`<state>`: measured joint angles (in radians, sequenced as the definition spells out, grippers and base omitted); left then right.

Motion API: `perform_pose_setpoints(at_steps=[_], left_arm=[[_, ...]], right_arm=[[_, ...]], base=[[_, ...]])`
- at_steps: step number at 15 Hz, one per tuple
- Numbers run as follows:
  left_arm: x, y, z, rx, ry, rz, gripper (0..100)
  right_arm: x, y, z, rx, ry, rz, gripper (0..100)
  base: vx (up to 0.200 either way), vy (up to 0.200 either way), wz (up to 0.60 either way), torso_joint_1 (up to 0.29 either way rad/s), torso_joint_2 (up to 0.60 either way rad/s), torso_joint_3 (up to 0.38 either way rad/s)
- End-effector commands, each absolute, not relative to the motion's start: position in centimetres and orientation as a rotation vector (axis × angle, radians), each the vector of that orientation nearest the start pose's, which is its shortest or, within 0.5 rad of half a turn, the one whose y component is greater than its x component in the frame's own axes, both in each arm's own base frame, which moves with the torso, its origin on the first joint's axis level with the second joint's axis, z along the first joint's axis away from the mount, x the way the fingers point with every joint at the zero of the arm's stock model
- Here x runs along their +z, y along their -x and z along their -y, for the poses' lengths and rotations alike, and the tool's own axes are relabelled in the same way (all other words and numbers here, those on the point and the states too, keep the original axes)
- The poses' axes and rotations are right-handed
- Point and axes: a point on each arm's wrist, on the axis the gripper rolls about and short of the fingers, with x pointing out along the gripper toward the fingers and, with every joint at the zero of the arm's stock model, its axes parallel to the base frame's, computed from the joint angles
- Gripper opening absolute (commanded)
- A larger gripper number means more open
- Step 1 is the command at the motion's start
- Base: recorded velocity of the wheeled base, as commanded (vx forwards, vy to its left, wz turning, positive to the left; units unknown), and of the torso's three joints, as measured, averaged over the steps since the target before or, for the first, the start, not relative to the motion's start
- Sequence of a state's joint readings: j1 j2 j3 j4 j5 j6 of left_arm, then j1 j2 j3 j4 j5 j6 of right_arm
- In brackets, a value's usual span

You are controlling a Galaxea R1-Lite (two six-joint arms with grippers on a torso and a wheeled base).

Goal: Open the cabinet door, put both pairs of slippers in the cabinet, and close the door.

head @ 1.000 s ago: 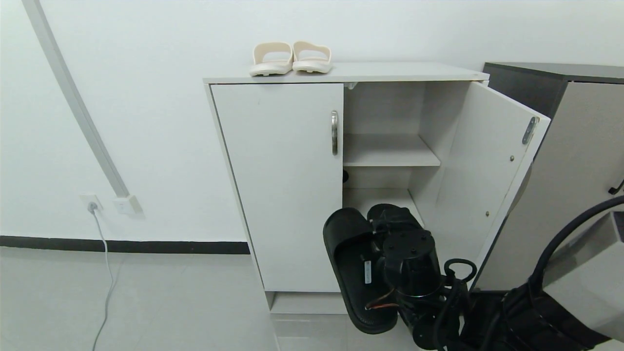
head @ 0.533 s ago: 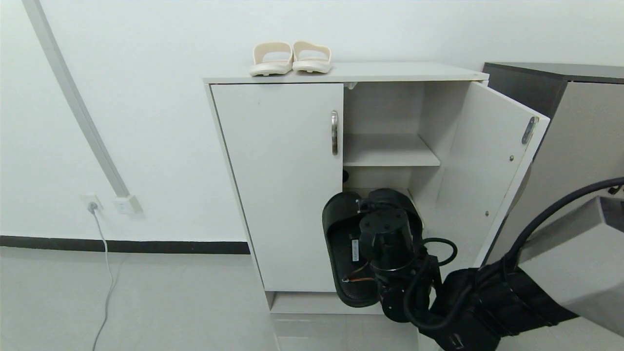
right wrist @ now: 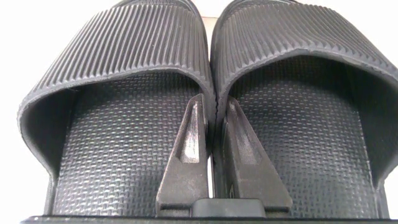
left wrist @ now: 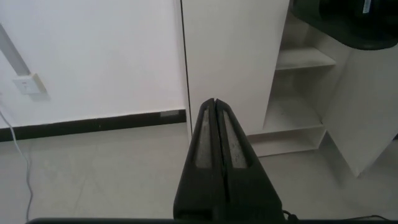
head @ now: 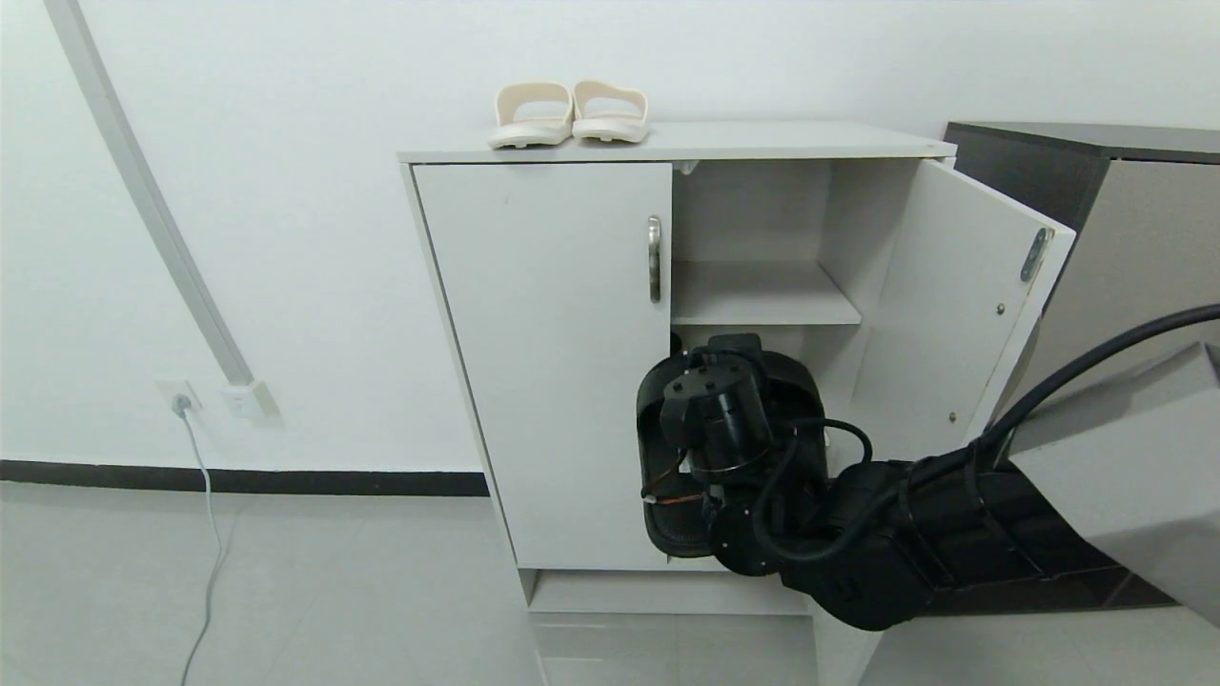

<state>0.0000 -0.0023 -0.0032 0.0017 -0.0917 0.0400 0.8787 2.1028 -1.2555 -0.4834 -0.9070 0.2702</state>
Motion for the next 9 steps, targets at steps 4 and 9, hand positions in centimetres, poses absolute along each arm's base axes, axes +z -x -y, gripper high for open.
perform_pose_setpoints(at_steps=[4,9], left_arm=[[7.6,2.3,0.2,-0.092,-0.034,0.003,0],[7.6,2.3,0.2,-0.092,-0.032,0.003,0]], right_arm=[[13.0,-27.2,-30.5,-0.051,0.023,-0.251,0],[12.7,-26.9,-31.0,-0.022,0.024,-0.259,0]], base=[[0.0,-0.15,0.0,0.004,0.0,0.002],[0.0,0.0,0.0,0.0,0.0,0.0]])
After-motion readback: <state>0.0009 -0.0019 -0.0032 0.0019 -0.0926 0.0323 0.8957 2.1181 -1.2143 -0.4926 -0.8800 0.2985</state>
